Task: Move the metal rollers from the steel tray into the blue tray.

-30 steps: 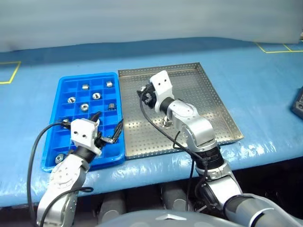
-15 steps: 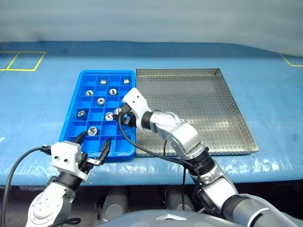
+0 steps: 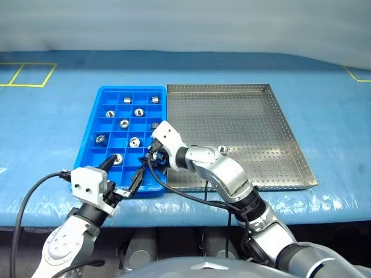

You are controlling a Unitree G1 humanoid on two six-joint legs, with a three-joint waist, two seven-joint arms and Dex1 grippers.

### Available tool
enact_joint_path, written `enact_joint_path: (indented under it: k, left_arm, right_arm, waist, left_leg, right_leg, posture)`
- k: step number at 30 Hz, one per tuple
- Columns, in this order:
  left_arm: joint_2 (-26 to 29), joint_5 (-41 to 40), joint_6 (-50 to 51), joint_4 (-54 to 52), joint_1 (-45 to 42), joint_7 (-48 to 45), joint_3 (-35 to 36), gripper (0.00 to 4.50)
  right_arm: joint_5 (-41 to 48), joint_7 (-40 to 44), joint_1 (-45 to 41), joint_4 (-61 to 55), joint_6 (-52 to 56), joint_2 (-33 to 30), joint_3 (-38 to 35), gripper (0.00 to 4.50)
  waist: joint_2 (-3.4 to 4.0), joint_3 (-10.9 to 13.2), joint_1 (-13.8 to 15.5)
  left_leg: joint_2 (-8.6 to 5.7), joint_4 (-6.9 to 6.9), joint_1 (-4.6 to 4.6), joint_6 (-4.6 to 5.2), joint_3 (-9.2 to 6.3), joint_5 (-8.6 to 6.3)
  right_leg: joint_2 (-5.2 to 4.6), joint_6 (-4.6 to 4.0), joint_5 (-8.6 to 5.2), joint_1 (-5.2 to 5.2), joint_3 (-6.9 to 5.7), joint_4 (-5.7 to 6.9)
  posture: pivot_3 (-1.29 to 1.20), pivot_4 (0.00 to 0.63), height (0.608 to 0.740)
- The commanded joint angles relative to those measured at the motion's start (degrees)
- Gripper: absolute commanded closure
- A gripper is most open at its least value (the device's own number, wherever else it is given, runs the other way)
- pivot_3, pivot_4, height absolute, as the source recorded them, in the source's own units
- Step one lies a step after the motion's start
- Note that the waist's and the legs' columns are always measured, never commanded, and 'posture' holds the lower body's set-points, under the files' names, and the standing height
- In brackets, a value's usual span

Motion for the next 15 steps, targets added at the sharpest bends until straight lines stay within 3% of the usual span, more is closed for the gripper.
enact_joint_path:
  k: [1,7,15]
  left_arm:
    - [0.91,-1.77,0.67,-1.05,-1.77,-1.06,-0.54,0.00]
    - [2.24,-3.37,2.11,2.45,-7.91,-3.16,-2.01,0.00]
    - [3.92,-4.63,3.01,7.58,-15.30,-6.70,-4.68,0.00]
  right_arm:
    - [0.14,-2.02,1.45,-3.69,-3.49,-0.24,-5.09,0.04]
    - [-1.56,-6.18,6.43,-8.98,-11.40,-2.01,-12.09,0.04]
    - [-2.93,-10.97,15.72,-14.62,-9.42,-4.92,-16.51,0.04]
  waist:
    - [0.00,0.00,-0.19]
    - [0.02,0.01,-2.09]
    - [0.02,0.01,-6.59]
  left_leg:
    - [0.00,0.00,0.00,0.00,0.02,0.00]
    - [0.03,-0.10,-0.03,0.00,0.01,0.00]
    - [0.01,-0.07,-0.01,0.00,0.05,0.00]
  right_leg:
    - [0.00,0.00,0.00,0.00,0.01,0.00]
    - [0.04,0.00,0.00,-0.08,0.01,0.00]
    - [0.03,0.05,0.03,-0.04,0.09,0.04]
  posture:
    - [0.07,0.150,0.740]
    - [-0.05,0.150,0.740]
    - [-0.15,0.150,0.740]
